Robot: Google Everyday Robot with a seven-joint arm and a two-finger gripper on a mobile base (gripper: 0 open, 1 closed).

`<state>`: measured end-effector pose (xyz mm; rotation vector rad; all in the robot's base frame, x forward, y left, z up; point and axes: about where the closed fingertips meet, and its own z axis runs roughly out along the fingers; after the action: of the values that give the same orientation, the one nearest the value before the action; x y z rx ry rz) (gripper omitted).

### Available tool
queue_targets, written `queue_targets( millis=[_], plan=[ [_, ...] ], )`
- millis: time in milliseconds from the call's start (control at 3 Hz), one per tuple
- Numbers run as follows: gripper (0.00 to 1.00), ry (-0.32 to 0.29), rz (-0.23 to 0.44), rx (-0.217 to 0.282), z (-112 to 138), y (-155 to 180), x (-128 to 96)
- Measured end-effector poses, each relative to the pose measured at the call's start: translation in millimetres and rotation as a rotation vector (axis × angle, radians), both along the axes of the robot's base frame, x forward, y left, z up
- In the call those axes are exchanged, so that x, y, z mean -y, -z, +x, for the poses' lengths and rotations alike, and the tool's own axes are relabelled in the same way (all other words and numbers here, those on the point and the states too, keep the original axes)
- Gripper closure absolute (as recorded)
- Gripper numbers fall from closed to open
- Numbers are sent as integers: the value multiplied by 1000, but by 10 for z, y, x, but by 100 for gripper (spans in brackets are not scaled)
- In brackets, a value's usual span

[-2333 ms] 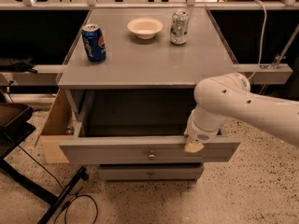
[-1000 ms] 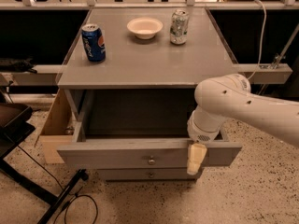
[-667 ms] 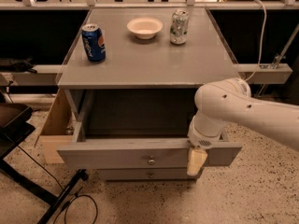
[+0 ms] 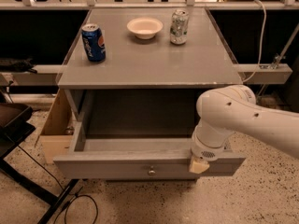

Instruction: Open top drawer

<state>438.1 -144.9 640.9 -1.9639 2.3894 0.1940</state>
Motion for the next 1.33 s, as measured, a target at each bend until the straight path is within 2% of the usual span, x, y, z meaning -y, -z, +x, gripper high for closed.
queue_targets(
  millis=[333,667,1000,1333],
  plan=[
    [89,0,0,0,11,-28,2],
    [100,0,0,-37,-208,-67,28],
    [100,9,5,-61,-382,-99,62],
    [100,9,5,-61,-381,-102,61]
  ],
)
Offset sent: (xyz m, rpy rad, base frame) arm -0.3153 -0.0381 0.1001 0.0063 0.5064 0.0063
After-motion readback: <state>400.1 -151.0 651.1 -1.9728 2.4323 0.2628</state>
